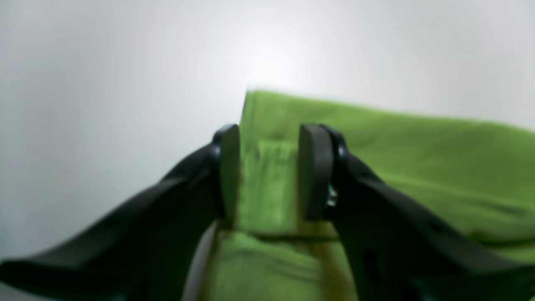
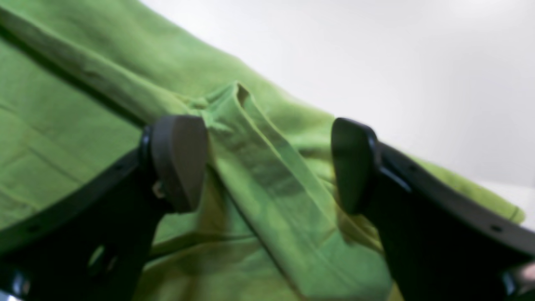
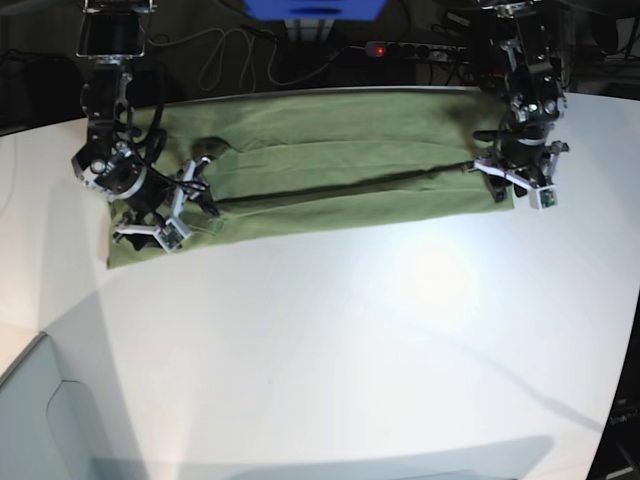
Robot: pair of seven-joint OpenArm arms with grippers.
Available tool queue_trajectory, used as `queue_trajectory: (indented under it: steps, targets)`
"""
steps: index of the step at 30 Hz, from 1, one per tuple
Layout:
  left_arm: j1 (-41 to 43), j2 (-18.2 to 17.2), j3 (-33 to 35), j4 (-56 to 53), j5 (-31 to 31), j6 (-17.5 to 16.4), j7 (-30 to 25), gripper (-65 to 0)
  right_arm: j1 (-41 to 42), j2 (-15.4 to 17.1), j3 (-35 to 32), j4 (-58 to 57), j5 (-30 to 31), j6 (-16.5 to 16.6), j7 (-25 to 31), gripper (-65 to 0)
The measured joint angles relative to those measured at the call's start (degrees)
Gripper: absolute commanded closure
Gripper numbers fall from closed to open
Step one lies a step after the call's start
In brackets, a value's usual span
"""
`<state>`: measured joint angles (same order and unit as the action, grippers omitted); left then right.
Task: Fold the T-shirt properly
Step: 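Move right gripper along the folded edge toward the sleeve end, then grasp the green strip's end with the right gripper and hold it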
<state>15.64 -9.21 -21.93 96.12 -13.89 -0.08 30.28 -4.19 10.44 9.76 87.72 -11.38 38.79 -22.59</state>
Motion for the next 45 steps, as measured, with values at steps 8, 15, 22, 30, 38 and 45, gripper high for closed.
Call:
queue_trajectory:
  steps: [8, 15, 22, 30, 38, 45]
  targets:
    - [-0.15, 0.02, -0.04, 1.14, 0.0, -0.02, 0.0, -23.0, -2.75, 0.0, -0.09, 0.04, 0.02, 0.02, 0.04, -44.8]
    - [-0.31, 0.02, -0.04, 1.18, 0.07, -0.02, 0.02, -23.0, -6.56, 0.04, -0.09, 5.27, -0.09, 0.11, -0.15, -44.8]
    - [-0.44, -0.02, -0.04, 1.18, 0.22, 0.0, 0.0, -23.0, -7.45, 1.11, 0.17, 11.54, 0.02, 0.15, -0.17, -44.8]
    - [-0.24, -0.02, -0.04, 1.22, 0.33, 0.0, -0.02, -23.0, -0.35, 0.81, -5.64, 5.01, 0.61, 0.28, -4.07, -44.9]
    - [-0.07, -0.02, -0.04, 1.22, 0.39, 0.02, -0.02, -23.0, 1.14, 0.85, -8.24, 3.56, 0.2, 0.35, -7.26, -35.6]
    - [0.87, -0.02, -0.28, 1.29, 0.42, 0.04, -0.24, -23.0, 0.74, 0.81, -9.42, 3.5, 0.46, 0.35, -7.37, 0.0]
